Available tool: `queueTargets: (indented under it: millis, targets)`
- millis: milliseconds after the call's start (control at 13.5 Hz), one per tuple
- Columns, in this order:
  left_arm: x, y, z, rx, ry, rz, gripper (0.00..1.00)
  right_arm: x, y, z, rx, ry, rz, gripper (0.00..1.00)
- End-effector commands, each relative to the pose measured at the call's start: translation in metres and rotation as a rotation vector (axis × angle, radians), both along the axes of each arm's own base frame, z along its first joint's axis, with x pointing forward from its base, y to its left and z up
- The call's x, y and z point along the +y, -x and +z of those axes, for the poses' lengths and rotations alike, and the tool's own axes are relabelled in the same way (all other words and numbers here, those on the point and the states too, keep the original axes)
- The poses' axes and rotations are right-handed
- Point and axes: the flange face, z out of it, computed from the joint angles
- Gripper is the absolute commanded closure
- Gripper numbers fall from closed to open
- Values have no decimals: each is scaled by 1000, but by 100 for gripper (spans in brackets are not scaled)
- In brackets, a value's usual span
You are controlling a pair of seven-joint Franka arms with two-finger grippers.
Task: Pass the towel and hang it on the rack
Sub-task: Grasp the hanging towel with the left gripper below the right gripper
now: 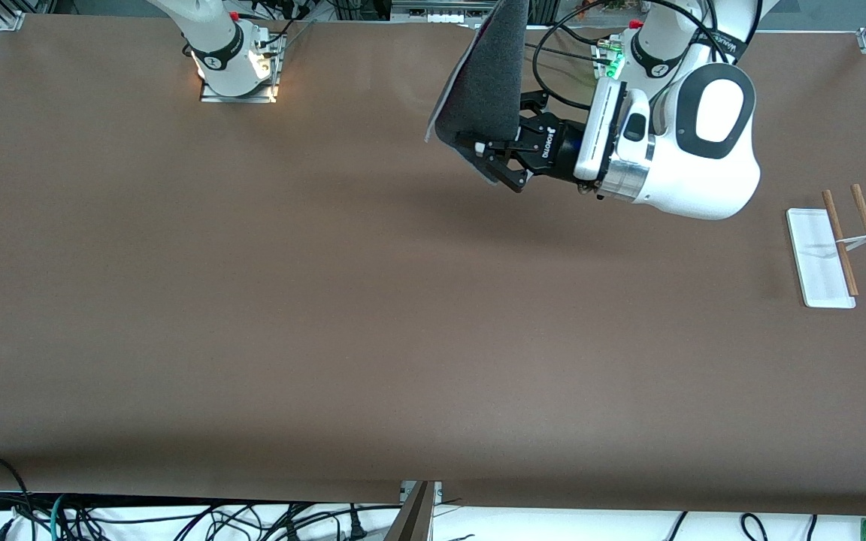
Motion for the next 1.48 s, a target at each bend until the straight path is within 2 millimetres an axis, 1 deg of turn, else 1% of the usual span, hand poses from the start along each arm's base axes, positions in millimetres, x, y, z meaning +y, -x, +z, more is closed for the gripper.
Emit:
queueTargets:
  millis: [0, 148, 222, 370, 444, 519, 593, 667, 815, 963, 1111, 1185, 1333, 1407]
  targets:
    - [16, -3, 11, -22, 37, 1, 100, 0, 2, 6, 9, -24, 5, 100]
    - [30, -7, 18, 0, 19, -20, 100, 0, 3, 7, 8, -23, 6, 100]
    - [35, -10, 27, 0, -15, -31, 100, 0, 3, 7, 8, -23, 6, 100]
    - [38, -13, 34, 11, -41, -32, 100, 0, 3, 7, 8, -23, 6, 100]
    - [38, -13, 35, 15, -42, -32, 100, 0, 3, 7, 8, -23, 6, 100]
    - [39, -13, 35, 21, -44, -33, 100, 0, 2, 6, 1, -18, 4, 64]
    - [39, -13, 35, 23, -45, -32, 100, -3, 0, 7, -44, 3, 4, 3]
    - [39, -13, 35, 23, -45, -32, 100, -2, 3, 9, -96, 37, 5, 0]
    - [38, -12, 37, 22, -44, -37, 100, -2, 3, 9, -102, 44, 5, 0]
    - [42, -12, 37, 42, -68, -44, 100, -2, 3, 8, -103, 45, 6, 0]
    - [59, -16, 53, 83, -174, -42, 100, -6, -1, 7, -102, 57, 4, 0]
    - [65, -16, 56, 122, -232, -57, 100, -9, -4, 3, -92, 79, 9, 0]
    - [98, -23, 62, 197, -374, -38, 100, -25, -18, -7, -87, 157, 27, 0]
    - [110, -25, 58, 218, -444, -43, 100, -37, -28, -16, -95, 222, 56, 0]
